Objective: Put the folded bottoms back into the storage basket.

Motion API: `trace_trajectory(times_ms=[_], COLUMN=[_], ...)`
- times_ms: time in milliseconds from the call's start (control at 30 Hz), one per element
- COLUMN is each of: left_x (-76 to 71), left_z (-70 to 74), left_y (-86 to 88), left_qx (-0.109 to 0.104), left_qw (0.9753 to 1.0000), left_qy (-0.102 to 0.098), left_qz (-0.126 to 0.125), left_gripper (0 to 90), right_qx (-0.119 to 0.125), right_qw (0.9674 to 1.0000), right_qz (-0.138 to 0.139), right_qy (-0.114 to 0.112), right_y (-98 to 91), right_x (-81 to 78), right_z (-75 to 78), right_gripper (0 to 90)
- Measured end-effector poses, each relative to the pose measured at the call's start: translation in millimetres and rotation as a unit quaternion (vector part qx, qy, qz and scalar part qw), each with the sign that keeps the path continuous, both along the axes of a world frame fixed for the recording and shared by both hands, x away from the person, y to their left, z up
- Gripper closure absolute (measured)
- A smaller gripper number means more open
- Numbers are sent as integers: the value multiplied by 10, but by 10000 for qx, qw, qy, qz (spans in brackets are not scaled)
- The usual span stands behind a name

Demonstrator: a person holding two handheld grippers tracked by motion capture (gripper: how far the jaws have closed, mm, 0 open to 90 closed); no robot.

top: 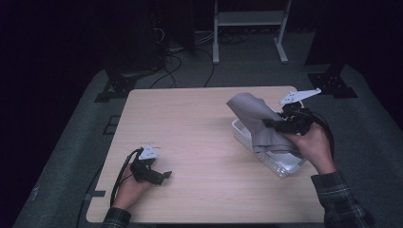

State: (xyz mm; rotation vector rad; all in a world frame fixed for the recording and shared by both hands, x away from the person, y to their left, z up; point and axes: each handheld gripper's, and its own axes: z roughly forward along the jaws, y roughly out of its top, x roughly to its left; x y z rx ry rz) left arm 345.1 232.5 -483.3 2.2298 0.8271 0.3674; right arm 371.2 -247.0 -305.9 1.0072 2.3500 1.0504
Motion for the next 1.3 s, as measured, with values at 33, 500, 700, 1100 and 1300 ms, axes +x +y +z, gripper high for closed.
trace_trajectory(times_ms=[33,500,700,1100,1300], left_x=[0,-1,-1,0,0], left_z=[0,-2,-3,-1,-2], left_y=[0,-3,-3,-1,-1], left_qx=[-3,-24,-25,-7,-7], left_qw=[10000,10000,10000,10000,10000], left_qy=[3,-5,-8,-6,-6], left_qz=[1,13,15,3,4], left_gripper=[0,0,0,0,0], right_qx=[14,3,-46,-267,-460], right_qw=[10000,9996,9997,9994,9982], right_qz=[-34,-286,-226,-138,-96], right_qy=[9,59,120,199,380], right_y=[-23,-277,-334,-403,-397], right_x=[15,188,264,384,452], right_z=[-11,-143,-239,-477,-679], right_gripper=[632,632,631,630,629])
